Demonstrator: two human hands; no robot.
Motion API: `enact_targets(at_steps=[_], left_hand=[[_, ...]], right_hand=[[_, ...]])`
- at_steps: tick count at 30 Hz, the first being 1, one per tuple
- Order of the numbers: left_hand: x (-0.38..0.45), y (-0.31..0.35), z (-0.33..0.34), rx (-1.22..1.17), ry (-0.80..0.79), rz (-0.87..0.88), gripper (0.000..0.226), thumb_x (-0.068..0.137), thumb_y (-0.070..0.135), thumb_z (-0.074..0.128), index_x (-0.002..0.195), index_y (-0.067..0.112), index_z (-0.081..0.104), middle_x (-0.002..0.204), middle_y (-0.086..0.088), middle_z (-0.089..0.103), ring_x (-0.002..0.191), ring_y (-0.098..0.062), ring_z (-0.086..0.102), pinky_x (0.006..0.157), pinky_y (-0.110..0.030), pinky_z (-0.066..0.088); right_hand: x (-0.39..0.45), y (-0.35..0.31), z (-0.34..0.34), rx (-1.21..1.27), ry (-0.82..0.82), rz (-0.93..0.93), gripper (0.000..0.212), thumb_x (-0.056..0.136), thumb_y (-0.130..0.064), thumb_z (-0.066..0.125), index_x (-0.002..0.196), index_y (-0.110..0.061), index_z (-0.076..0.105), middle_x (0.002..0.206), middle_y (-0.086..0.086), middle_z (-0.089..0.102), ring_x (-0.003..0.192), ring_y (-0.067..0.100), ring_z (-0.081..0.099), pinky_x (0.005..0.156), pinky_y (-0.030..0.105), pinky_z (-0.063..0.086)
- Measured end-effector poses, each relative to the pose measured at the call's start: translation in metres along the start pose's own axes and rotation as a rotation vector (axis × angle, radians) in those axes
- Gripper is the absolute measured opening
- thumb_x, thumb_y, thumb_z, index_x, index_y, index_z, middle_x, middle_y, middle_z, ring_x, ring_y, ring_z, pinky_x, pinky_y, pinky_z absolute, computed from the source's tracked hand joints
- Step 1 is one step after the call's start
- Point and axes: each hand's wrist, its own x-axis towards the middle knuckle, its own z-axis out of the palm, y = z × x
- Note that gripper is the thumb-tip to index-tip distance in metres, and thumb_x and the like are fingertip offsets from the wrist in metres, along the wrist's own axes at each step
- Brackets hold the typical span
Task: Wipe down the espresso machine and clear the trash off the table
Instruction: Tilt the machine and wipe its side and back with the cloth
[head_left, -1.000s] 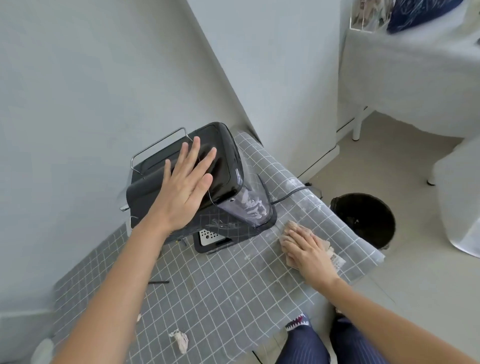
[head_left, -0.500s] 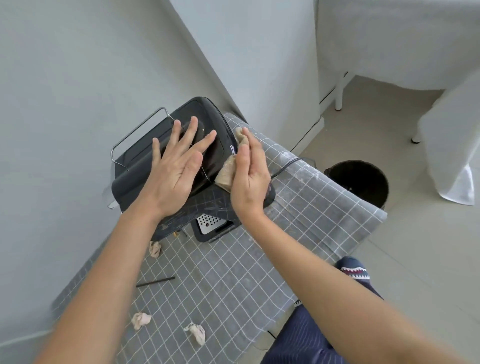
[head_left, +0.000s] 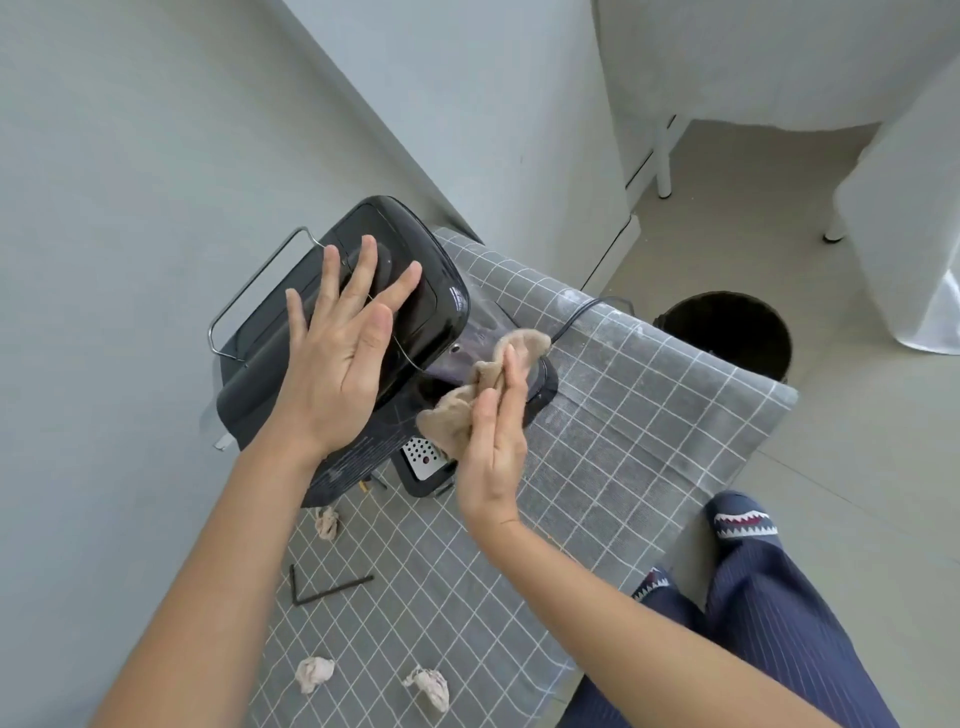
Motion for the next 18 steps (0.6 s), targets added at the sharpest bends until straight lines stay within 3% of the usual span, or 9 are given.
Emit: enact_targets(at_steps=[2,4,6,9,13,15,16,18], left_hand=[[0.000,0.000,0.000,0.007,-0.001,0.000,0.047,0.102,0.042,0.010,0.144,0.047,0.030,0.161,0.019,0.003,0.147,-0.006,-0.014,0.116,-0.052,-0.014],[0.000,0.001,0.000,0.011,-0.002,0.000,0.047,0.102,0.042,0.010,0.144,0.048,0.030,0.161,0.019,0.003,0.147,-0.006,-0.014,0.116,-0.052,-0.014],[0.000,0.001,0.000,0.011,0.001,0.001,0.047,0.102,0.042,0.010,0.144,0.047,0.030,0.161,0.019,0.003,0.148,-0.006,-0.014,0.116,-0.052,-0.014],[-0.001,0.002,0.000,0.009,-0.001,-0.001,0.047,0.102,0.042,0.010,0.144,0.047,0.030,0.161,0.019,0.004,0.148,-0.007,-0.013,0.116,-0.051,-0.015],[0.000,0.003,0.000,0.010,-0.004,-0.005,0.047,0.102,0.043,0.010,0.144,0.047,0.030,0.161,0.019,0.004,0.148,-0.007,-0.012,0.116,-0.053,-0.014],[-0.001,0.003,0.001,0.006,-0.001,0.000,0.047,0.101,0.044,0.009,0.144,0.048,0.030,0.161,0.019,0.005,0.148,-0.007,-0.012,0.116,-0.053,-0.014],[-0.001,0.003,0.001,0.002,0.001,0.001,0.047,0.101,0.043,0.010,0.143,0.048,0.030,0.161,0.019,0.005,0.148,-0.007,-0.012,0.116,-0.053,-0.014],[-0.002,0.002,0.001,-0.006,0.000,0.003,0.047,0.102,0.043,0.010,0.143,0.049,0.031,0.161,0.019,0.005,0.148,-0.007,-0.012,0.116,-0.053,-0.015]], right_hand=[[0.015,-0.016,0.013,0.012,0.004,-0.151,0.044,0.105,-0.022,0.031,0.149,-0.022,0.038,0.157,-0.015,0.031,0.151,0.009,0.017,0.124,0.040,0.015],[0.040,-0.018,0.011,-0.017,0.020,-0.181,0.042,0.104,-0.030,0.030,0.141,-0.025,0.050,0.150,-0.018,0.042,0.147,0.011,0.029,0.121,0.049,0.022],[0.061,-0.008,0.002,-0.065,-0.011,-0.231,0.044,0.102,-0.034,0.029,0.137,-0.024,0.055,0.145,-0.009,0.054,0.141,0.015,0.042,0.115,0.053,0.031],[0.068,0.017,-0.006,-0.122,-0.021,-0.219,0.046,0.102,-0.035,0.026,0.138,-0.026,0.053,0.145,-0.006,0.054,0.140,0.016,0.043,0.115,0.054,0.030],[0.049,0.055,-0.016,-0.137,0.084,0.096,0.056,0.100,-0.047,0.020,0.153,-0.031,0.028,0.162,-0.011,0.024,0.150,0.008,0.017,0.122,0.048,0.016],[0.024,0.062,-0.017,-0.082,0.046,0.240,0.061,0.098,-0.051,0.020,0.156,-0.034,0.009,0.165,-0.012,0.006,0.152,0.006,0.007,0.124,0.046,0.011],[0.011,0.057,-0.012,-0.057,0.006,0.224,0.061,0.099,-0.049,0.021,0.155,-0.034,0.004,0.165,-0.012,0.001,0.152,0.006,0.003,0.125,0.045,0.009],[-0.008,0.033,0.005,-0.037,-0.049,0.021,0.059,0.102,-0.040,0.022,0.157,-0.026,0.004,0.166,-0.008,-0.003,0.152,0.008,-0.004,0.125,0.043,0.002]])
